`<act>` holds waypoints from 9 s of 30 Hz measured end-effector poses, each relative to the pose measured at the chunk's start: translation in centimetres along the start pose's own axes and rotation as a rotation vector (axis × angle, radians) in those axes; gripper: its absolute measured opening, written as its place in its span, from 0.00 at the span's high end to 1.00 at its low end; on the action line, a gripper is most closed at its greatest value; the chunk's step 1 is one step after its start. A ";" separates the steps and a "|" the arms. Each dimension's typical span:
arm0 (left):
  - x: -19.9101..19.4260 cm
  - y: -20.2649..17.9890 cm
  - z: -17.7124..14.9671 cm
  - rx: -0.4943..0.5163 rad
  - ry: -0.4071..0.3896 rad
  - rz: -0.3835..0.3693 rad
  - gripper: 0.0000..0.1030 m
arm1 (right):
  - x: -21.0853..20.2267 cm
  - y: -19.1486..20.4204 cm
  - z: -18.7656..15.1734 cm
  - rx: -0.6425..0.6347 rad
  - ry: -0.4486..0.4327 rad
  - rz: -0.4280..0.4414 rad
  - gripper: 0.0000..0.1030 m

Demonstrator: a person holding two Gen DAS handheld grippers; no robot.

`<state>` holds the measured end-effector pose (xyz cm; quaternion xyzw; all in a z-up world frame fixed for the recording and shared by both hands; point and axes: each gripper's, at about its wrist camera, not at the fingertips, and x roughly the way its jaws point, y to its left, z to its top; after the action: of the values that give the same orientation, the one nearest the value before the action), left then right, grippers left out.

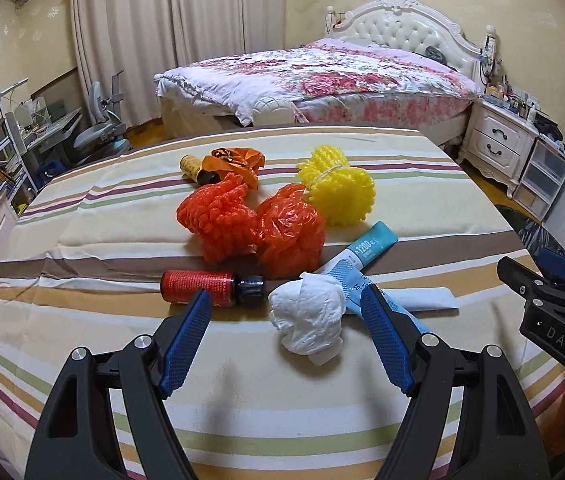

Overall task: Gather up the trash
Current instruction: 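Grasp the white crumpled tissue with the left tool while the right tool grasps the blue tube, then carry the tissue and blue tube with both tools over the trash bin, then open both tools to drop the tissue and tube into the bin, then move both open tools back over the bed cover, then grasp the orange mesh net with the left tool while the right tool grasps the yellow mesh net, then carry the orange and yellow mesh nets with both tools over the black trash bin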

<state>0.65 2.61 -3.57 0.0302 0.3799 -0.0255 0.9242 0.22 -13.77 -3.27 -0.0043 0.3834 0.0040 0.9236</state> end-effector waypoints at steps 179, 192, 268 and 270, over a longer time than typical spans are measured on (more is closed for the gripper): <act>1.7 -0.8 6.0 0.004 -0.085 0.056 0.25 | 1.5 -4.5 3.5 0.098 -0.059 -0.050 0.41; 4.0 6.0 5.5 -0.133 0.009 0.071 0.25 | 2.1 3.3 5.7 -0.023 -0.065 0.063 0.35; -0.9 -3.4 5.0 0.002 -0.117 -0.207 0.63 | -1.3 -6.1 4.5 0.094 -0.079 -0.067 0.65; -0.7 -4.7 5.0 0.022 -0.117 -0.227 0.63 | -1.5 -7.5 4.1 0.112 -0.080 -0.094 0.65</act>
<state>3.37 -2.46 0.32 -0.0046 0.3258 -0.1357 0.9356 2.16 -21.25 0.67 0.0297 0.3452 -0.0604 0.9361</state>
